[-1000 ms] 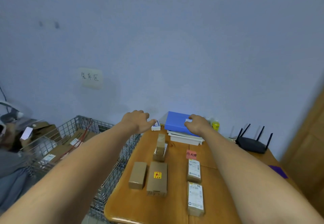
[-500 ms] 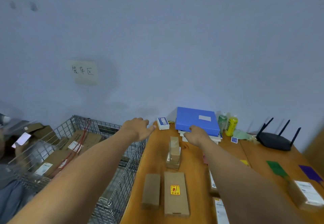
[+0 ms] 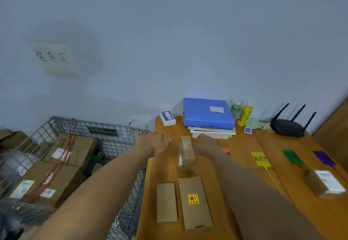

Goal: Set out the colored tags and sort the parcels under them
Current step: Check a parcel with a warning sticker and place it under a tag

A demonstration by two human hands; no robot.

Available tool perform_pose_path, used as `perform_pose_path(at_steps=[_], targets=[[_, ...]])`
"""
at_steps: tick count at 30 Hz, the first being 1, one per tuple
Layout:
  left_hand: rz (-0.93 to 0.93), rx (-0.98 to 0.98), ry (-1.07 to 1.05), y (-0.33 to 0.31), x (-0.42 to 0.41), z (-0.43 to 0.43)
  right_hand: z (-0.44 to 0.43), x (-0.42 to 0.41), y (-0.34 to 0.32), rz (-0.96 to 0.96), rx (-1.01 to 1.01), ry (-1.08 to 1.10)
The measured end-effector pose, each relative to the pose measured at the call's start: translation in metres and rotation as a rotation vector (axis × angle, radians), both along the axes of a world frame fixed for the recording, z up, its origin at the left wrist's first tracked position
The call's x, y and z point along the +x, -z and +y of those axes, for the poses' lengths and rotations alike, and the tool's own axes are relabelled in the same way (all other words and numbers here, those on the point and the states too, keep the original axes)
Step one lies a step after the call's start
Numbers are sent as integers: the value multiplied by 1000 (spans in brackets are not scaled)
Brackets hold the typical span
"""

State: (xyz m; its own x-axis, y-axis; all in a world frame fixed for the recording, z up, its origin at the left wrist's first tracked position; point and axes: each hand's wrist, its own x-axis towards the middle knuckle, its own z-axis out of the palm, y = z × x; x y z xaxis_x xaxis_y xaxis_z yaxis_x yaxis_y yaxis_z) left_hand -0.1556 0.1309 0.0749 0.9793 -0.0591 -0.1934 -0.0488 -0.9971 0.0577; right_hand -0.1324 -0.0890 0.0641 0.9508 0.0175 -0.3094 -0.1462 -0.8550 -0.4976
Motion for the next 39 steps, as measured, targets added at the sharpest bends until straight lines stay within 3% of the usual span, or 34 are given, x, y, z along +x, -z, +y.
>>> perform_pose_path(at_steps=[7,14,18,28,33,39], targets=[[119,2,15,64,7,30,25,19,68,44,-29,109],[215,22,-112,126,4,101,49,28,136,70,-21,238],[247,13,-142,150,4,114,51,30,162,48,-113,325],[204,-91,-138,142,13,89,37,26,159,-82,-53,352],[141,-424,-221,89,27,57,34,26,96,-323,-37,224],[140,-1272,-538,-3,45,13,33,14,-8,-600,-118,-4]])
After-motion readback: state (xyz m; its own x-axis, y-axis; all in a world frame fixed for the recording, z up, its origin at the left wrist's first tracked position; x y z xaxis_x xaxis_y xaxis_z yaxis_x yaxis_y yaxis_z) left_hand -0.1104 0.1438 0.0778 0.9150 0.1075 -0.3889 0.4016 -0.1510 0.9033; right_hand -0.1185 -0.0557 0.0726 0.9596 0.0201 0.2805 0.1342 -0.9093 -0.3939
